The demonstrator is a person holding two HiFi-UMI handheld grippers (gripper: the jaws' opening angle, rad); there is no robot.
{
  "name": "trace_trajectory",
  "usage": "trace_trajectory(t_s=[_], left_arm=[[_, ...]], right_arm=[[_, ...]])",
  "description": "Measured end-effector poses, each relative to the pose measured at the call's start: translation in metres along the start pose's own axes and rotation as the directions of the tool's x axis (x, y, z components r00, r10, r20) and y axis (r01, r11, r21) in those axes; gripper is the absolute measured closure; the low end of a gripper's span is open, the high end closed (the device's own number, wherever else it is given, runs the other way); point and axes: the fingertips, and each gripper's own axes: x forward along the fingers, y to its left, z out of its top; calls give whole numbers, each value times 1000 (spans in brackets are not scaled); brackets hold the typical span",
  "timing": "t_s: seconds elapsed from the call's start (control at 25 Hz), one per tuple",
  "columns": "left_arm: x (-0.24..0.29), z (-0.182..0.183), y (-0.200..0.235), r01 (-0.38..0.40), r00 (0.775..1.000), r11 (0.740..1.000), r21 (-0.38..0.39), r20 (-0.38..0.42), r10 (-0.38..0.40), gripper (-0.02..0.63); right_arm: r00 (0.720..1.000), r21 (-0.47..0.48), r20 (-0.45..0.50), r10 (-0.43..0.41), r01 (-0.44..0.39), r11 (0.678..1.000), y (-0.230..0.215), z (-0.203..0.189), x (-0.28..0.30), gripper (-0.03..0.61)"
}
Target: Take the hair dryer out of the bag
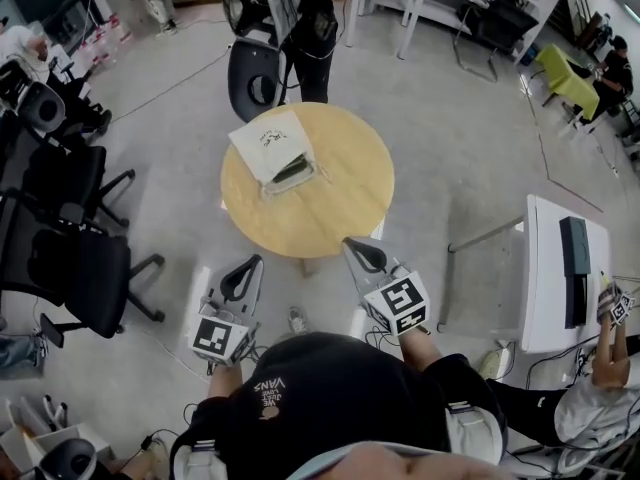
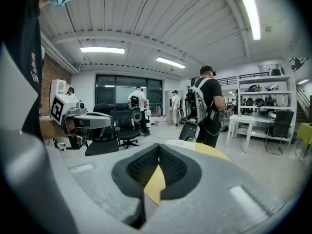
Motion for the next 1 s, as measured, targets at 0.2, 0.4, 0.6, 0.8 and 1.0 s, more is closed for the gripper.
trace_trajectory(t_s=[0.2, 0.4, 0.6, 0.8, 1.0], left_arm=[[14, 5, 29, 25, 1000, 1000, 13, -13, -25, 603], [18, 0, 61, 48, 999, 999, 16, -22, -48, 603], [13, -14, 90, 58, 998, 998, 13, -37, -57, 603], [15, -22, 104, 52, 998, 998, -18, -32, -53, 603], [25, -29, 112, 42, 998, 998, -37, -37, -43, 603]], right_arm=[[1000, 11, 1, -30, 30, 999, -5, 5, 25, 580], [999, 28, 7, -43, 43, 999, 0, 12, 56, 580], [998, 37, 3, -62, 61, 997, 8, 13, 76, 580], [997, 38, -18, -72, 73, 997, 7, 9, 85, 580], [997, 29, -30, -66, 67, 997, -5, 10, 95, 580]])
